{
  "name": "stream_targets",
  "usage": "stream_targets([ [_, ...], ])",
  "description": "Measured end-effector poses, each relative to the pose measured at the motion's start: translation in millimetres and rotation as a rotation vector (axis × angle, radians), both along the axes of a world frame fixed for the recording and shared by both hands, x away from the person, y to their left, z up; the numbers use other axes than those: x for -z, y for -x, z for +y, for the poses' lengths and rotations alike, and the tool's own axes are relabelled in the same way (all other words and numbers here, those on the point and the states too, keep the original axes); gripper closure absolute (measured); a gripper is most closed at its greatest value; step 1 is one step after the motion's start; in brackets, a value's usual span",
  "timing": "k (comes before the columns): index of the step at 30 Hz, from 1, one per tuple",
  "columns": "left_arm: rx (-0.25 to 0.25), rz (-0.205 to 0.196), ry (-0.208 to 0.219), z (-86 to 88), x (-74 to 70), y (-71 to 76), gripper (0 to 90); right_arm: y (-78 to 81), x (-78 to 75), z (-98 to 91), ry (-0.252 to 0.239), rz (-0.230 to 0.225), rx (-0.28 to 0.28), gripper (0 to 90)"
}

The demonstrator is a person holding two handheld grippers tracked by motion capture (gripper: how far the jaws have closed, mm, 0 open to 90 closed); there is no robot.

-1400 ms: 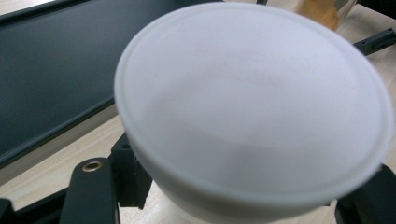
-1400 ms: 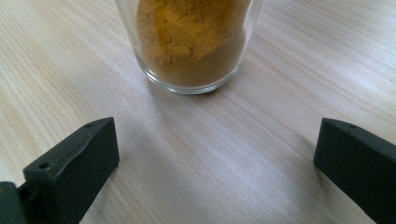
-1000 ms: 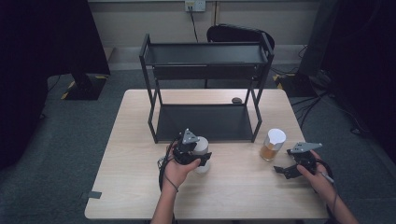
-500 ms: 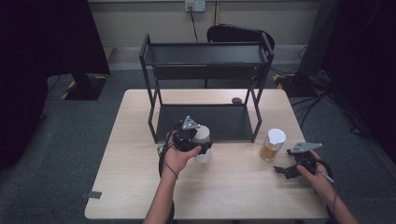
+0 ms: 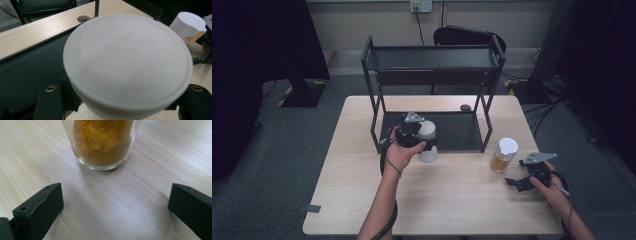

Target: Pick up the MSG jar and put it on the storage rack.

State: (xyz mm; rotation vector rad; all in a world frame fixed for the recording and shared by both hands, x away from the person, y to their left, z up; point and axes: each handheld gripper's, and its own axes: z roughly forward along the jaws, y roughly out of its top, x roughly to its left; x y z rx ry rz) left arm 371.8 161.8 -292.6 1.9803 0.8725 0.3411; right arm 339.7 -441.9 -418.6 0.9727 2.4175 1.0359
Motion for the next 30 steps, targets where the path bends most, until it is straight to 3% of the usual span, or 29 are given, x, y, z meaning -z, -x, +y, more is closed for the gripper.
stream_targets([
  [20, -0.042, -0.017, 0.002, 10.8, -38.1, -13.5, 34.4, 0.0, 0.0, 0.0, 0.0, 0.0, 0.0, 0.0],
  [30, -0.054, -0.043, -0.028, 8.8, -65.1, -16.8, 34.3, 0.0, 0.0, 0.0, -0.001, 0.0, 0.001, 0.0],
])
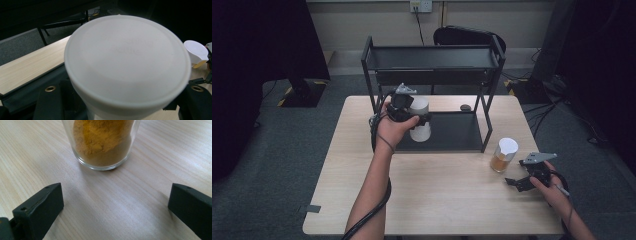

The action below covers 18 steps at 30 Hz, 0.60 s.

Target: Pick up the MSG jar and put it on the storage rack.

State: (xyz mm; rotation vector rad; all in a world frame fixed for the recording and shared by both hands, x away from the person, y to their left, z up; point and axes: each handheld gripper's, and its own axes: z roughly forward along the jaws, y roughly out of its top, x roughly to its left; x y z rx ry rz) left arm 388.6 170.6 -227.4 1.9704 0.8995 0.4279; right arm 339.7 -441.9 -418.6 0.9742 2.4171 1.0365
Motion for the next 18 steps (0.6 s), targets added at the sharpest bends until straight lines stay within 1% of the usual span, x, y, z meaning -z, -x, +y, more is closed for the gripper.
stream_targets([
  [2, -0.005, -0.002, -0.007, -1.2, -5.6, -0.3, 34.3, 0.0, 0.0, 0.0, 0.0, 0.0, 0.0, 0.0],
  [7, -0.017, -0.003, 0.012, 0.3, -16.7, -1.9, 34.3, 0.0, 0.0, 0.0, 0.0, 0.0, 0.0, 0.0],
  [10, -0.018, -0.007, 0.018, 0.7, -23.4, -3.2, 34.3, 0.0, 0.0, 0.0, 0.0, 0.0, 0.0, 0.0],
  [12, -0.015, -0.012, 0.013, 0.5, -28.7, -4.1, 34.3, 0.0, 0.0, 0.0, 0.0, 0.0, 0.0, 0.0],
  [15, -0.012, -0.007, 0.029, 2.7, -34.5, -6.9, 34.2, 0.0, 0.0, 0.0, 0.0, 0.0, 0.0, 0.0],
  [18, -0.017, -0.013, 0.024, 2.3, -41.7, -7.6, 34.3, 0.0, 0.0, 0.0, 0.0, 0.0, 0.0, 0.0],
])
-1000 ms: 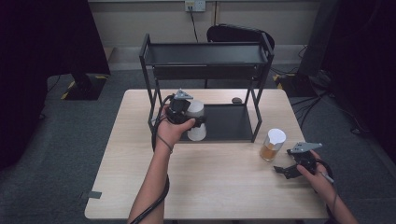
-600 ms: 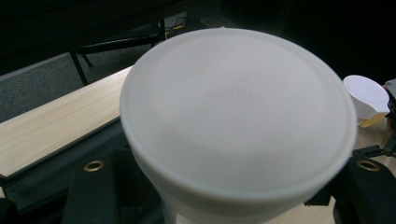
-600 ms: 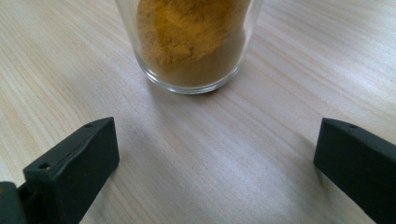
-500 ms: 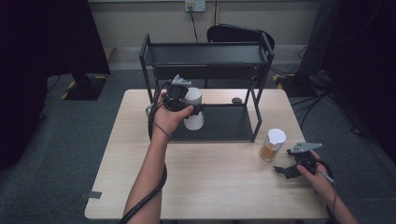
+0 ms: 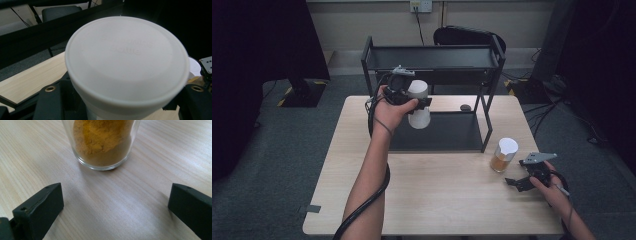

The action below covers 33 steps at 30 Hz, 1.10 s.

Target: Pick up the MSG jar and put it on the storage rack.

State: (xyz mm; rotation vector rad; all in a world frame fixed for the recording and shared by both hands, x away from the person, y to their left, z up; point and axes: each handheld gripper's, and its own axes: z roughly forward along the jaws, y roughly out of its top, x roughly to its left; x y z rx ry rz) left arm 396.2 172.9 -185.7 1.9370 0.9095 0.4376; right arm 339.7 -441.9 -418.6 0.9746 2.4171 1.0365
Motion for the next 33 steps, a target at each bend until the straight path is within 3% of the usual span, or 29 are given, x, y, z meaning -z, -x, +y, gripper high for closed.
stream_targets([
  [33, -0.017, -0.05, 0.005, -4.2, -70.6, -10.2, 34.2, -0.1, 0.0, -0.1, 0.0, 0.0, 0.0, 0.0],
])
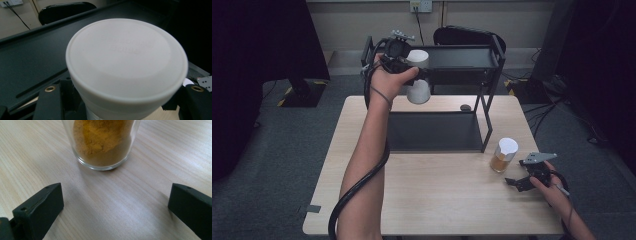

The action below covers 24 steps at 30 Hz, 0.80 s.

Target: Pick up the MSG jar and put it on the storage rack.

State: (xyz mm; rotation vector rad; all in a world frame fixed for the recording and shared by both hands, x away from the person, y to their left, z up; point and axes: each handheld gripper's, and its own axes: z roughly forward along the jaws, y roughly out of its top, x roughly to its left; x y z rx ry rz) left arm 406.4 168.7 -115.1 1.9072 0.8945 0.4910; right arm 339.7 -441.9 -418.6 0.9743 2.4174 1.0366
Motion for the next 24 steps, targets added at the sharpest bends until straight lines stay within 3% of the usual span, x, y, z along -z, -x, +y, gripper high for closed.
stream_targets([
  [24, -0.019, -0.016, 0.016, -5.5, -40.1, -13.6, 34.1, -0.3, 0.0, -0.2, 0.001, -0.001, -0.002, 0.0],
])
